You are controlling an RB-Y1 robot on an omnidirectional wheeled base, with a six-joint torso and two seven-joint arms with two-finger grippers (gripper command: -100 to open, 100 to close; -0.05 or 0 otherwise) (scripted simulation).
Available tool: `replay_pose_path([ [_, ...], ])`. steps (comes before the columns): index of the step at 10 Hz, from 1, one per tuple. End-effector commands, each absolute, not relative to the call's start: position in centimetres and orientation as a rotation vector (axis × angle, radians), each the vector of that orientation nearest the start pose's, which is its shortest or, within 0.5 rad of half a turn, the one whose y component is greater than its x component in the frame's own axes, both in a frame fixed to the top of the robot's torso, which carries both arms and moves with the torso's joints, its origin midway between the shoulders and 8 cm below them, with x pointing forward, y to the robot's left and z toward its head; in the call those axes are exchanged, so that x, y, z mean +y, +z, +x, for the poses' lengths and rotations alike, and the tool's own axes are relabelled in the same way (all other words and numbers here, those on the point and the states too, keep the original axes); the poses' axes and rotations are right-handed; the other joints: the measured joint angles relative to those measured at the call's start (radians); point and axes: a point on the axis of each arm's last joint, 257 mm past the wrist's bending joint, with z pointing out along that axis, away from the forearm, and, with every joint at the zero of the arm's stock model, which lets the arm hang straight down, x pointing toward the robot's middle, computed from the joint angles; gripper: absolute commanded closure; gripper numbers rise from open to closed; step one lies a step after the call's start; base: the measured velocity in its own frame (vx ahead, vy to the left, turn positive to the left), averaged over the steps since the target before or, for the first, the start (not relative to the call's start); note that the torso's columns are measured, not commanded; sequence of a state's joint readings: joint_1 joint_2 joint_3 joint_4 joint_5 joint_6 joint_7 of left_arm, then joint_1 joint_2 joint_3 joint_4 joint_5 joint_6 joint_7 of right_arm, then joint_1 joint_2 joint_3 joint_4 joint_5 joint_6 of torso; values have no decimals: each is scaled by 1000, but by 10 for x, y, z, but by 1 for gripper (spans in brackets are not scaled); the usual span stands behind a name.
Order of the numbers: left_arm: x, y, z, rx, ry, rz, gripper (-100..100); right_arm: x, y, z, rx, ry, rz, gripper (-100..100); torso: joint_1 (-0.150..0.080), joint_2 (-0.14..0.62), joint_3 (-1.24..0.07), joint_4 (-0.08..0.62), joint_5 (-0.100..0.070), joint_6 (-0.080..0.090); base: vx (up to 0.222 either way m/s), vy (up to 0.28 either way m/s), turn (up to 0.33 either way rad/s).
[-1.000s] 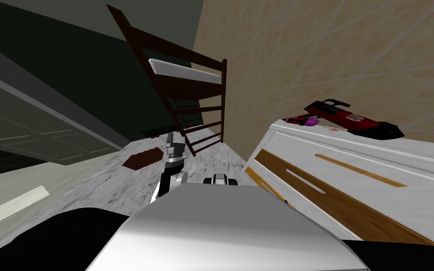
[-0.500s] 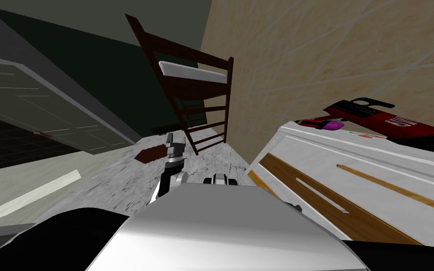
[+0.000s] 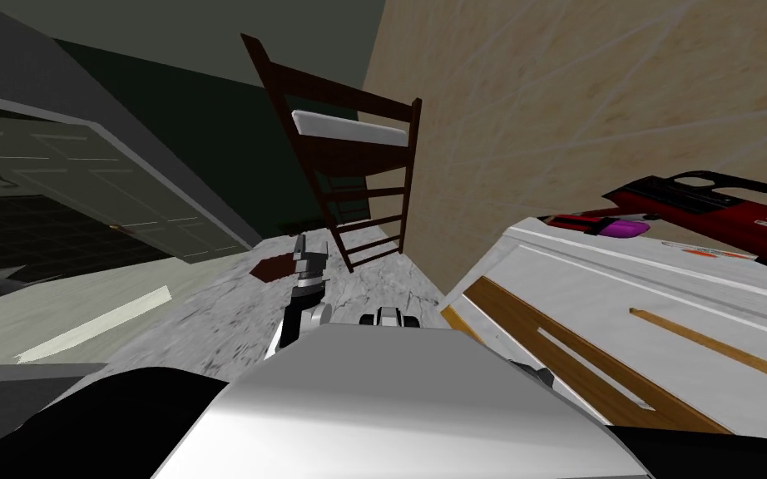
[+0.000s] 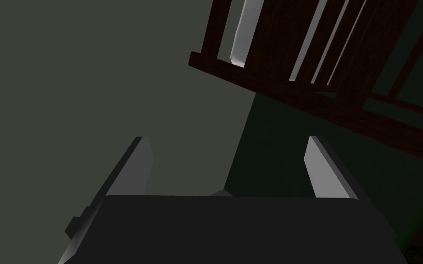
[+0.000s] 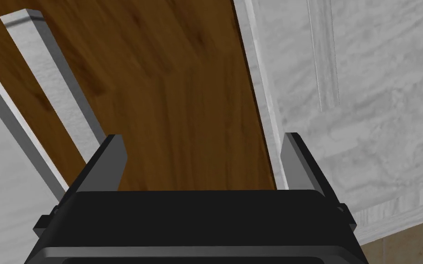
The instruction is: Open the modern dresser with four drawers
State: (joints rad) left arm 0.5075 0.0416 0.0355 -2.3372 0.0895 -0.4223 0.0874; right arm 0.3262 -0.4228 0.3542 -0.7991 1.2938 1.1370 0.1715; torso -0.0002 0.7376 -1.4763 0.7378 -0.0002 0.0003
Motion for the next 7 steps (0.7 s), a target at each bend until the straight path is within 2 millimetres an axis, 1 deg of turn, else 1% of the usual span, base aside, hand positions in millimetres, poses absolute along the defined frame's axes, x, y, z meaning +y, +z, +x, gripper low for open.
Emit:
replay_pose_path([
  [1,296,34,342,585,-1401,-733,0,-629,-439,80,2132,-1888,-171,-100,0,0,0,0,0,-1,29,-33,267],
  [2,296,34,342,585,-1401,-733,0,-629,-437,80,2124,-1898,-168,-100,0,0,0,0,0,0,21,-29,62],
  [4,296,34,342,585,-1401,-733,0,-644,-410,78,2032,-2014,-259,-100,1,1,1,0,0,0,19,-19,148],
  [7,296,34,342,585,-1401,-733,0,-658,-383,78,1928,-2117,-348,-100,0,0,0,0,0,0,19,-21,125],
])
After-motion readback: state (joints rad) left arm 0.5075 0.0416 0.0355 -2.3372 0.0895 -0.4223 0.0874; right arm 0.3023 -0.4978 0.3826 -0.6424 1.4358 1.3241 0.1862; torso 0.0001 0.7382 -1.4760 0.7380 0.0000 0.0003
